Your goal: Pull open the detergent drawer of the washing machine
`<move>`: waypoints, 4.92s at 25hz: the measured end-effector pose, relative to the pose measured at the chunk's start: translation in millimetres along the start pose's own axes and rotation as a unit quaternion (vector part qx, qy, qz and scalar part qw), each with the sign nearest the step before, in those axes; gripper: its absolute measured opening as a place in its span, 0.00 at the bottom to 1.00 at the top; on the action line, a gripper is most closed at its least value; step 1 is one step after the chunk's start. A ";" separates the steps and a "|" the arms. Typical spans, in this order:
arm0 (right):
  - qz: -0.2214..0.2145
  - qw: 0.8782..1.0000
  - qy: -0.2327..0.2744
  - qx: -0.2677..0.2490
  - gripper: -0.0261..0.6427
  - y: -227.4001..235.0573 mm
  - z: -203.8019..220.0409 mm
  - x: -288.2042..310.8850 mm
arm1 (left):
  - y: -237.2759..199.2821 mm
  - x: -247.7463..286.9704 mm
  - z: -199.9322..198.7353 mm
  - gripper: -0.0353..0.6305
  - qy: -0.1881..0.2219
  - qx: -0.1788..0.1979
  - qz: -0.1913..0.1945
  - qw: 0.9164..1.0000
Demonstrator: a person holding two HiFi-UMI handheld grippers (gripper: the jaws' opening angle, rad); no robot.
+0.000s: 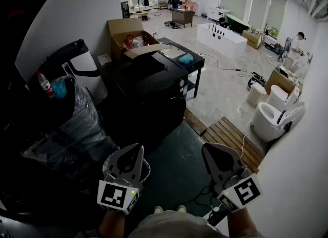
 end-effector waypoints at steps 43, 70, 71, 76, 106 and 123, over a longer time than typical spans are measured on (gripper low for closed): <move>-0.025 0.996 0.006 0.085 0.50 99.2 44.8 64.8 | -13.6 92.1 48.9 0.07 -0.035 0.030 -0.033 0.998; -0.035 0.933 -0.072 0.352 0.57 173.3 176.6 421.9 | -258.6 251.3 194.1 0.07 -0.059 -0.005 -0.078 0.995; -0.034 0.928 -0.075 0.365 0.58 173.6 185.2 431.3 | -264.1 254.7 200.5 0.07 -0.060 -0.006 -0.079 0.995; -0.025 0.895 -0.084 0.437 0.60 182.7 230.6 467.6 | -286.1 271.6 228.1 0.07 -0.061 -0.013 -0.092 0.994; -0.017 0.768 -0.102 0.632 0.71 245.8 471.5 548.5 | -265.0 326.1 421.0 0.07 -0.165 -0.066 -0.131 0.975; -0.027 0.720 -0.075 0.689 0.72 247.6 476.2 564.1 | -252.3 321.5 427.4 0.07 -0.179 -0.071 -0.142 0.971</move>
Point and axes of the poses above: the fingertips, and each gripper's own axes: x forward along the fingers, y to its right, z out of its underside, the point moved 2 cm from there along -x, backward along the fingers, and after that the axes turned 11 degrees about x, right-handed, at the moved point
